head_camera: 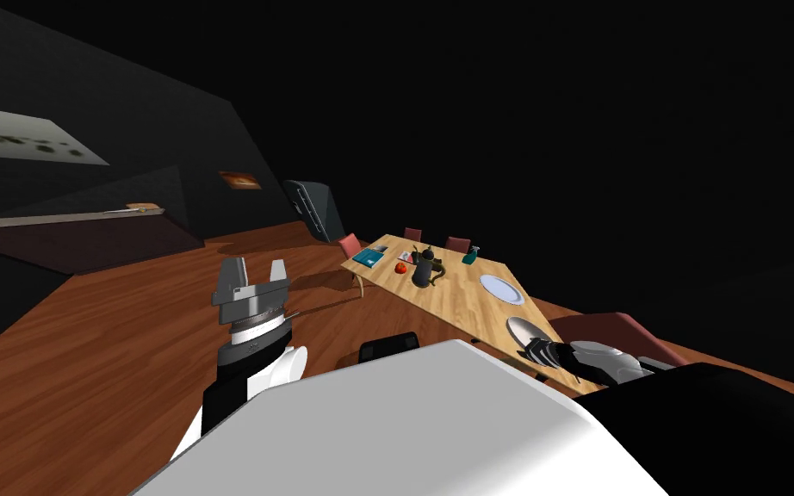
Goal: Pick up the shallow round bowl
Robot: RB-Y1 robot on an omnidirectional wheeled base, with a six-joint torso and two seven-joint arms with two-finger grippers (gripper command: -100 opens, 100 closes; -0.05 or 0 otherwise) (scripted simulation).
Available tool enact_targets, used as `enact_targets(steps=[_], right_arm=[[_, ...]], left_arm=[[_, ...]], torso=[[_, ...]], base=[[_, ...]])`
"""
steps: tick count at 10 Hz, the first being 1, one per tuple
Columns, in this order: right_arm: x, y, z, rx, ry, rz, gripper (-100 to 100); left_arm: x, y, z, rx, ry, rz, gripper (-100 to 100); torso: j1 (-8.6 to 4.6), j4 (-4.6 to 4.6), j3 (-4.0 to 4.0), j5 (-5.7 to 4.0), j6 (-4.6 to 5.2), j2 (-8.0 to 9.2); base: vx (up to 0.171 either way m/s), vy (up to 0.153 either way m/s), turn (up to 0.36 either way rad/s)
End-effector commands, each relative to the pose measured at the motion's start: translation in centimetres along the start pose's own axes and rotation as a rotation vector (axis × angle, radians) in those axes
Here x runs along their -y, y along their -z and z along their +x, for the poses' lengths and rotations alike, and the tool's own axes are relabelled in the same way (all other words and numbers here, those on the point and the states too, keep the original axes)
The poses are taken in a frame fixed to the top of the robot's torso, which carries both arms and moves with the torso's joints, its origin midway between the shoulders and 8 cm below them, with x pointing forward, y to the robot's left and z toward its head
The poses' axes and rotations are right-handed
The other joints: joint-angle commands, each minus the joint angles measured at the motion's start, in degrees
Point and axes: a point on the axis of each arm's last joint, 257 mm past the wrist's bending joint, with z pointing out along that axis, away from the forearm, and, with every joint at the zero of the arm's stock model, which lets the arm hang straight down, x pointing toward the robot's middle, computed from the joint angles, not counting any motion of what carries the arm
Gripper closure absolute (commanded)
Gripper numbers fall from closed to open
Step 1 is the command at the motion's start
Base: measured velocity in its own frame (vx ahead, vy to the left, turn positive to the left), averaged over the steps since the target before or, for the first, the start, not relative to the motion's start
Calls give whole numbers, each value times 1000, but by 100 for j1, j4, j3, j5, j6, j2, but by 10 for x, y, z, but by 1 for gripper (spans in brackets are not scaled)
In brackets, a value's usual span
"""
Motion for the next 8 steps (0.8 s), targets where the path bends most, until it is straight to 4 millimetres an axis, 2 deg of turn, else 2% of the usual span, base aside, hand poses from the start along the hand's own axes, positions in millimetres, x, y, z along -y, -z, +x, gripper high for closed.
enact_targets(steps=[1, 3, 4, 8], right_arm=[[-9, -7, 0, -1, -5, 3, -100], [-8, -6, 0, 0, -2, 1, -100], [-8, -6, 0, -1, -3, 2, 100], [-9, -6, 0, 1, -5, -1, 100]], left_arm=[[0, 0, 0, 0, 0, 0, 0], [0, 0, 0, 0, 0, 0, 0], [0, 0, 0, 0, 0, 0, 0], [0, 0, 0, 0, 0, 0, 0]], torso=[[0, 0, 0, 0, 0, 0], [12, 1, 3, 3, 3, 5], [21, 1, 3, 5, 2, 4], [29, -1, -1, 12, 0, -1]], base=[[-11, -67, 52], [-7, -23, 2], [0, 0, 0], [0, 0, -3]])
